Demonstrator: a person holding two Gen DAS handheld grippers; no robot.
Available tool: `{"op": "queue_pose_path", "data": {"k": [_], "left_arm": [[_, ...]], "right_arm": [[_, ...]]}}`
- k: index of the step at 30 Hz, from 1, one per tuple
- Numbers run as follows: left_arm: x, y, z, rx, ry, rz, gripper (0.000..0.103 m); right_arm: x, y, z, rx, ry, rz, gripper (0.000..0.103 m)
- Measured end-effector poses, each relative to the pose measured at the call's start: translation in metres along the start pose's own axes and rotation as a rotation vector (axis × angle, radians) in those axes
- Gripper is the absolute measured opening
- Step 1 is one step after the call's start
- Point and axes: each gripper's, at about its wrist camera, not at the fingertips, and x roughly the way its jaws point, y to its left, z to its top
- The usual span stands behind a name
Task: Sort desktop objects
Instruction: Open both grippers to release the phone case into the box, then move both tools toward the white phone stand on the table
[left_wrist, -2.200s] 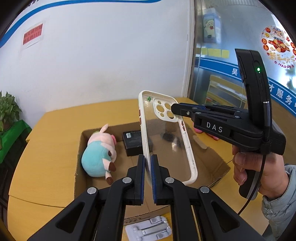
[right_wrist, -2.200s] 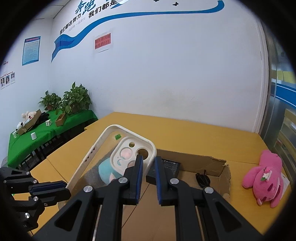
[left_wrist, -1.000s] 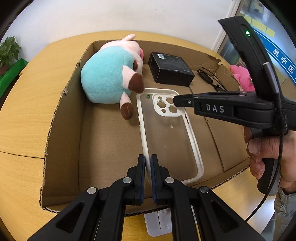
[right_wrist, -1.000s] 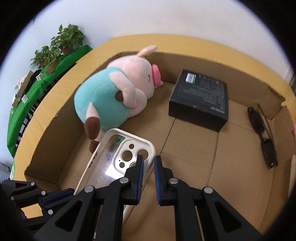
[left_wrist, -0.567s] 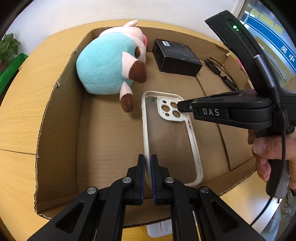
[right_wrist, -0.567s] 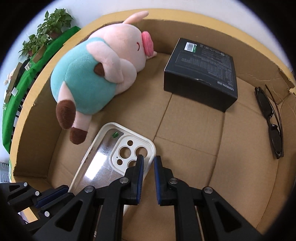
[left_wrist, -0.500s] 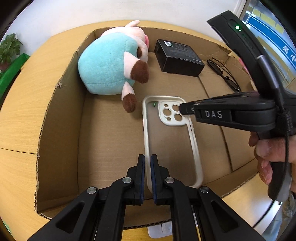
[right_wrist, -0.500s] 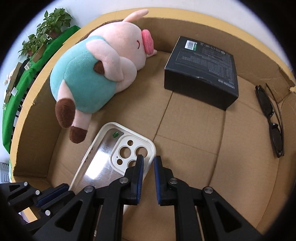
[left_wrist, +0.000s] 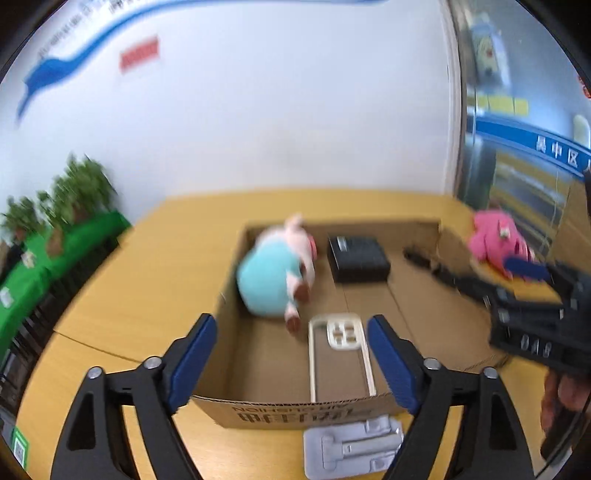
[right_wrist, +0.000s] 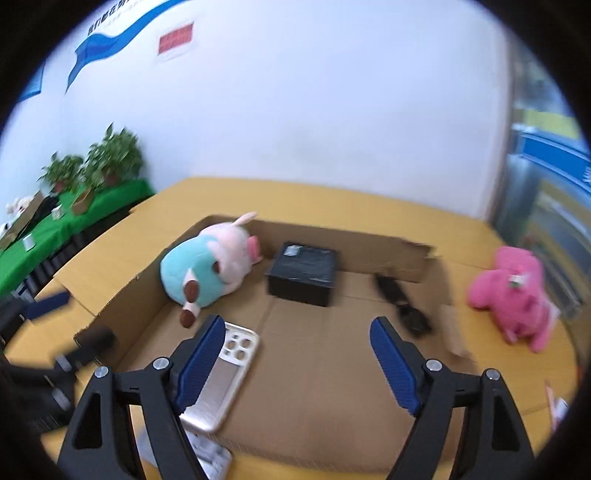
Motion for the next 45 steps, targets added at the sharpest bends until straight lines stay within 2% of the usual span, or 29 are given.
{"op": "queue_pose_path", "data": {"k": [2,5,9,18,26,34,39,41,45], "left_arm": [[-0.018,-0.003,0.001,-0.022,-0.069,0.021,0.095],[-0.033,-0.007,0.006,-0.022,-0.111,0.002,0.095],[-0.037,-0.016,0.005,-0.012,-0.098,-0.002,0.095],[-0.056,-0.028,-0.005,0.003,-0.077,0.003,0.095],[-0.058,-0.026,-0.008,0.003,-0.065,0.006,0.095],[-0.051,-0.020,-0.017,-0.013,-0.017,-0.023,0.095],[-0.042,-0.011,-0.025,-0.032,0.038,-0.076,0.095],[-0.035,-0.005,-0.032,-0.045,0.073,-0.100,0.095],[-0.013,0.010,-0.058,-0.068,0.177,-0.152,0.095]], "right_arm": [[-0.013,-0.013,-0.010,0.036,0.006,-0.035,0.081],[-0.028,-0.028,-0.020,0.067,0.015,-0.062,0.081],[-0.044,-0.033,-0.035,0.055,0.004,-0.100,0.081],[-0.063,-0.038,-0.045,0.080,-0.008,-0.091,0.081],[-0.070,-0.031,-0.046,0.076,-0.020,-0.087,0.081],[-0.070,-0.023,-0.047,0.069,-0.014,-0.087,0.081],[-0.066,-0.020,-0.052,0.067,0.004,-0.079,0.081],[-0.061,-0.021,-0.058,0.088,0.027,-0.047,0.081],[-0.036,-0.017,-0.085,0.113,0.143,0.030,0.080]]}}
